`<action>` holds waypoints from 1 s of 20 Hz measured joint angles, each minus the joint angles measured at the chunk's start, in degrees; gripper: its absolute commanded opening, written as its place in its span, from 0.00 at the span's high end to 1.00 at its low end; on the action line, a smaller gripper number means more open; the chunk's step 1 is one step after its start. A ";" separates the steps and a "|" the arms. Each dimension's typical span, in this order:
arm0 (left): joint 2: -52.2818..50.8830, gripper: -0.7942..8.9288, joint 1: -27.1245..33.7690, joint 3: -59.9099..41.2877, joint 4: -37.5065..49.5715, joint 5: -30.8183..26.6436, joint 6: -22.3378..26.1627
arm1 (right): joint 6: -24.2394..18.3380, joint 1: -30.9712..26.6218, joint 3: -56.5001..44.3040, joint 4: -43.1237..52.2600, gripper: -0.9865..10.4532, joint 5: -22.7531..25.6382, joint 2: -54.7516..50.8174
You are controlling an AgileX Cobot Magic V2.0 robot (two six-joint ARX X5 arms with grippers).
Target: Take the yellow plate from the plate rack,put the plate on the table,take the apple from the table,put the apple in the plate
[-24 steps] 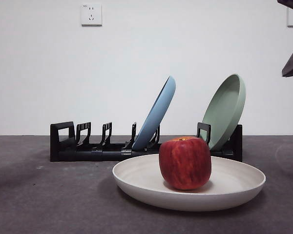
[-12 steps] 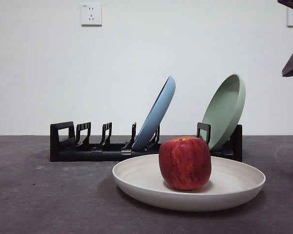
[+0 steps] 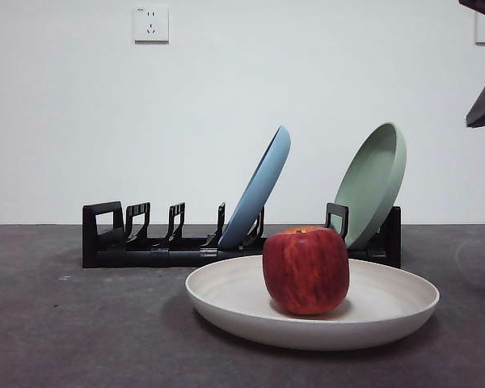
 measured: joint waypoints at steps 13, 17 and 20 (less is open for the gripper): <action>0.02 0.92 0.00 0.00 0.02 0.00 0.00 | 0.00 0.00 0.00 0.02 0.91 0.00 0.00; 0.02 0.92 0.00 0.00 0.02 0.00 0.00 | -1.84 -0.09 0.00 -1.03 0.91 0.68 -0.85; 0.02 0.92 0.00 0.00 0.02 0.00 0.00 | -8.87 -2.51 0.00 -5.40 0.91 1.29 -7.45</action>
